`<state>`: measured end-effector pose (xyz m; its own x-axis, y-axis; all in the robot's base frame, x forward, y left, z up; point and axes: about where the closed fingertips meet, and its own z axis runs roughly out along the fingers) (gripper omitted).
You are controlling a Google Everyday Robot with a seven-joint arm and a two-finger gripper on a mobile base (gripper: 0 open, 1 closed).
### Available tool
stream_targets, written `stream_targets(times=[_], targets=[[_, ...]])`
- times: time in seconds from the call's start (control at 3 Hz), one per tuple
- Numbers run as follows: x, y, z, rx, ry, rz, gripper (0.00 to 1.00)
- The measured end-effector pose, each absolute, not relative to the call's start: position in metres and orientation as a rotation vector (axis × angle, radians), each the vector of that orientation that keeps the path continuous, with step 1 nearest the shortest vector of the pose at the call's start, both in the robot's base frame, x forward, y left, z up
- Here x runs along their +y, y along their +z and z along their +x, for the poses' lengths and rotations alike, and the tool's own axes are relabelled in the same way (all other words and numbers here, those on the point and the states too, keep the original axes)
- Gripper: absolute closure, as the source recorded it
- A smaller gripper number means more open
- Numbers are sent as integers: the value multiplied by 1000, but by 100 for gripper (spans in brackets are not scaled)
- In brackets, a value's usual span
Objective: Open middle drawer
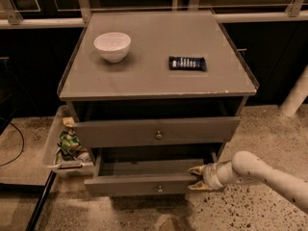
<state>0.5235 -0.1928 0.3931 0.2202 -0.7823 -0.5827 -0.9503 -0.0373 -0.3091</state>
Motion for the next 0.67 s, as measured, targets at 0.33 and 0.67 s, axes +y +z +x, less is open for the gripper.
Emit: stream_targets(times=[0.33, 0.67], targets=[[-214, 404, 493, 1609, 275, -1845, 87], [-214, 404, 493, 1610, 275, -1845, 95]])
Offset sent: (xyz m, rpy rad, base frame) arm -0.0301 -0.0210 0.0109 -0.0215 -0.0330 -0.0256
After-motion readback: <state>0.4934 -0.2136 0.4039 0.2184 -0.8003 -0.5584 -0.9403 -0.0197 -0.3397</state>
